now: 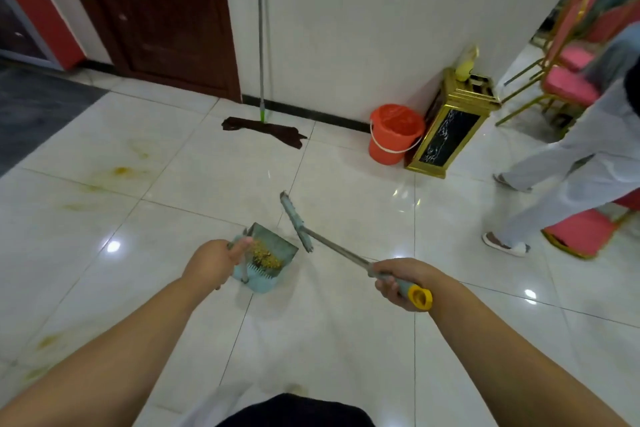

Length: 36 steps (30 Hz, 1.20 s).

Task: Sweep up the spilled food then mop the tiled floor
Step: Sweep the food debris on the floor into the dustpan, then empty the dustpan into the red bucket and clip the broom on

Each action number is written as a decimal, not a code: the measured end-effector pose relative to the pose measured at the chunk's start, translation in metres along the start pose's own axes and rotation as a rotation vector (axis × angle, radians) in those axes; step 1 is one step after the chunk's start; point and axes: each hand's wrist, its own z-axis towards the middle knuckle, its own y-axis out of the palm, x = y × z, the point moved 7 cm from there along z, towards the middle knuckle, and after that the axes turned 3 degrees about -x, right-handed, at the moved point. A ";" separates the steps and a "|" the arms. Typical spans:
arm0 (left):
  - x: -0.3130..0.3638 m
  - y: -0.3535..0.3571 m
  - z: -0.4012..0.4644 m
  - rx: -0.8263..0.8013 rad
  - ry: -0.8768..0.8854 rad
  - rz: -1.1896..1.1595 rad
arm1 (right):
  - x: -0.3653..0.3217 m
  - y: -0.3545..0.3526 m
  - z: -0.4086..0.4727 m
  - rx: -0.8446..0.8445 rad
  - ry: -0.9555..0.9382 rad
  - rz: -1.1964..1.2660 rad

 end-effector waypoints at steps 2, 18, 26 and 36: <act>0.031 0.006 0.019 0.014 0.036 0.007 | -0.020 -0.020 -0.002 0.011 -0.028 0.027; 0.295 0.058 0.218 -0.050 0.256 -0.021 | -0.216 -0.158 0.012 0.106 -0.133 0.176; 0.433 0.047 0.318 -0.009 0.336 -0.010 | -0.342 -0.211 0.020 0.124 -0.185 0.284; 0.570 0.034 0.416 0.121 0.422 0.085 | -0.493 -0.305 0.042 0.129 -0.258 0.280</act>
